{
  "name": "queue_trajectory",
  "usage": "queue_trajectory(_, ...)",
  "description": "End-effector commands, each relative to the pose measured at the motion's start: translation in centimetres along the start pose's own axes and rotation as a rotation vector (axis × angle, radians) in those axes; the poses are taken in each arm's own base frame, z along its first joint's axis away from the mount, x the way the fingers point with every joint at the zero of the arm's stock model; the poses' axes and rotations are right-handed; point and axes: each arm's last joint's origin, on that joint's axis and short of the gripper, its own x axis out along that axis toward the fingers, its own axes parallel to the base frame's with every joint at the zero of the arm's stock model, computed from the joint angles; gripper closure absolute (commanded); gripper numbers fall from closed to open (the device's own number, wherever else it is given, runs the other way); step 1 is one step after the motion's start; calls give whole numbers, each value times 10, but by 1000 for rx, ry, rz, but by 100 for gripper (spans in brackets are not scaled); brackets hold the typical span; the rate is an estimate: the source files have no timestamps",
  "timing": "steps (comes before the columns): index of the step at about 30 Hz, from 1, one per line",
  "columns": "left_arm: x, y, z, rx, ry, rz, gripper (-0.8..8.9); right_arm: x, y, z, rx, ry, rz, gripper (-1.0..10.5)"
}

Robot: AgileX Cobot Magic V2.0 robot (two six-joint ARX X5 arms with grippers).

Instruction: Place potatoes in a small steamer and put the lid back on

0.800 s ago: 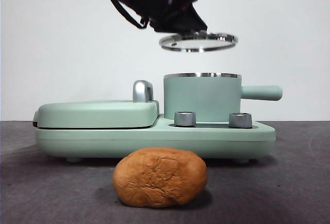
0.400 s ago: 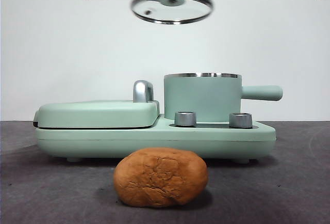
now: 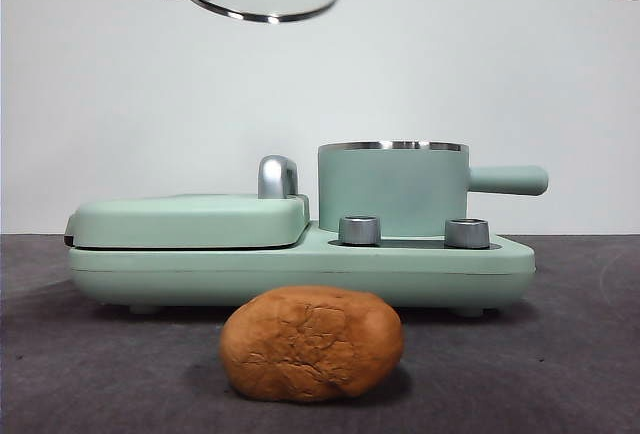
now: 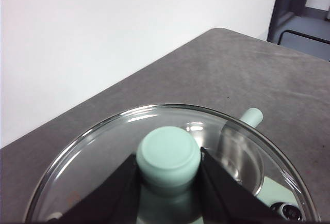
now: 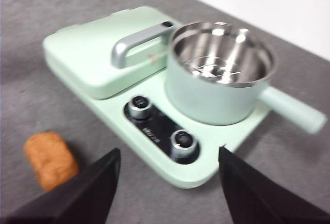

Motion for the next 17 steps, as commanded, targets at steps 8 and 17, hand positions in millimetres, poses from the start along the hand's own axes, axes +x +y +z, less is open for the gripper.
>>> queue_trajectory(8, -55, -7, -31, -79, -12, 64, 798, 35, 12, 3, -58, 108, 194, 637)
queue_trajectory(17, -96, -19, -59, -166, -21, 119, 798, 73, 38, -6, -111, 262, 341, 636)
